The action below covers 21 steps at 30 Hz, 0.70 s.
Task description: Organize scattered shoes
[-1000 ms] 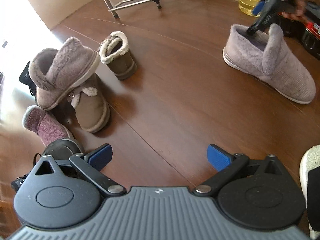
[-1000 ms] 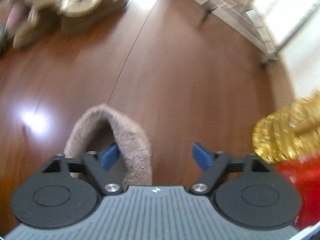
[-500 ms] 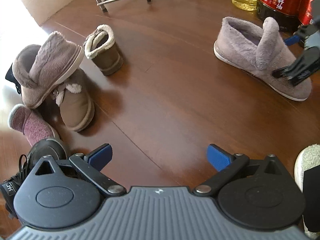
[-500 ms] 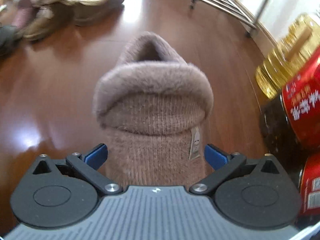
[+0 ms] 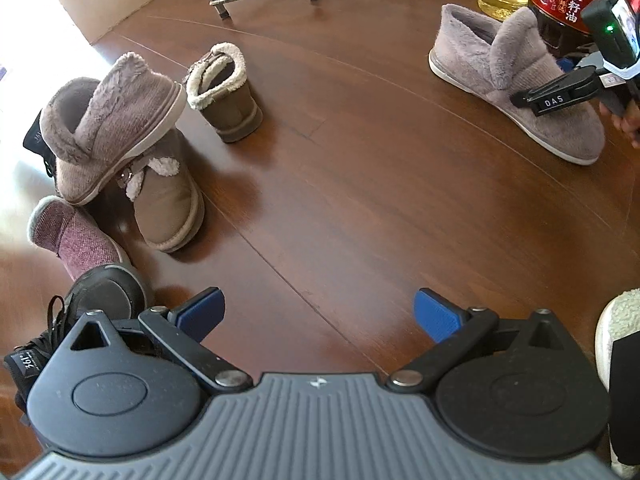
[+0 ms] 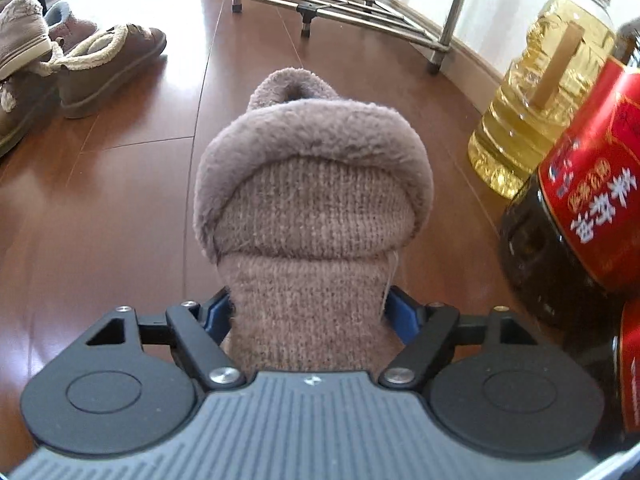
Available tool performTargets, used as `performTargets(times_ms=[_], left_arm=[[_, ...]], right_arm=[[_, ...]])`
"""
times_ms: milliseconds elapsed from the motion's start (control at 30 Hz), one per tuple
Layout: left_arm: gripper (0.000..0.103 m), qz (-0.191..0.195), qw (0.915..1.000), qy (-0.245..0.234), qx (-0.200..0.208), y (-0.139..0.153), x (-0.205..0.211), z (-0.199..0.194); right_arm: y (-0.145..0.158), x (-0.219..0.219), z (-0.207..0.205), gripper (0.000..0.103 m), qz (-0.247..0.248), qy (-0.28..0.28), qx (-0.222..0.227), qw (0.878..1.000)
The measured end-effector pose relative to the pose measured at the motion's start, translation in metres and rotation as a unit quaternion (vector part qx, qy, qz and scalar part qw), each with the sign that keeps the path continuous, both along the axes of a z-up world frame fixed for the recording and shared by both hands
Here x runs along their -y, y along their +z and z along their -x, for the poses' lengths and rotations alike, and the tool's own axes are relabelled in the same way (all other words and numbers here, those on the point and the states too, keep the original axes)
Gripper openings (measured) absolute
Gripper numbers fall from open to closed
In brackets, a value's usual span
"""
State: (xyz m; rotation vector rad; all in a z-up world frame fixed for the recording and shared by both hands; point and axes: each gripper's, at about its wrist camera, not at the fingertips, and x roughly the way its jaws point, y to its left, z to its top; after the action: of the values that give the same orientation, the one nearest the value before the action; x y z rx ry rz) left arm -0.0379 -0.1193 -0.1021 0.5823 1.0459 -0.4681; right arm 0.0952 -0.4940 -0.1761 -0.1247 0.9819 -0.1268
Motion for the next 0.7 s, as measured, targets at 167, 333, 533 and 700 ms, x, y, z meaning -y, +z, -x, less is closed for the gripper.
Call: performTargets(times_ms=[167, 333, 533, 700], left_arm=[[0.102, -0.005, 0.9999, 0.011, 0.001, 0.003, -0.01, -0.002], [0.102, -0.009, 0.999, 0.042, 0.011, 0.016, -0.039, -0.007], [0.102, 0.011, 0.9949, 0.1, 0.002, 0.039, -0.085, -0.009], [0.102, 0.045, 0.9868, 0.155, 0.014, 0.062, -0.131, 0.01]], right_arm=[[-0.005, 0.001, -0.007, 0.09, 0.011, 0.013, -0.012, 1.0], [0.026, 0.001, 0.001, 0.09, -0.016, -0.007, 0.003, 1.0], [0.076, -0.023, 0.009, 0.088, -0.044, 0.029, 0.033, 0.998], [0.092, -0.059, -0.019, 0.087, -0.087, 0.097, 0.032, 0.991]])
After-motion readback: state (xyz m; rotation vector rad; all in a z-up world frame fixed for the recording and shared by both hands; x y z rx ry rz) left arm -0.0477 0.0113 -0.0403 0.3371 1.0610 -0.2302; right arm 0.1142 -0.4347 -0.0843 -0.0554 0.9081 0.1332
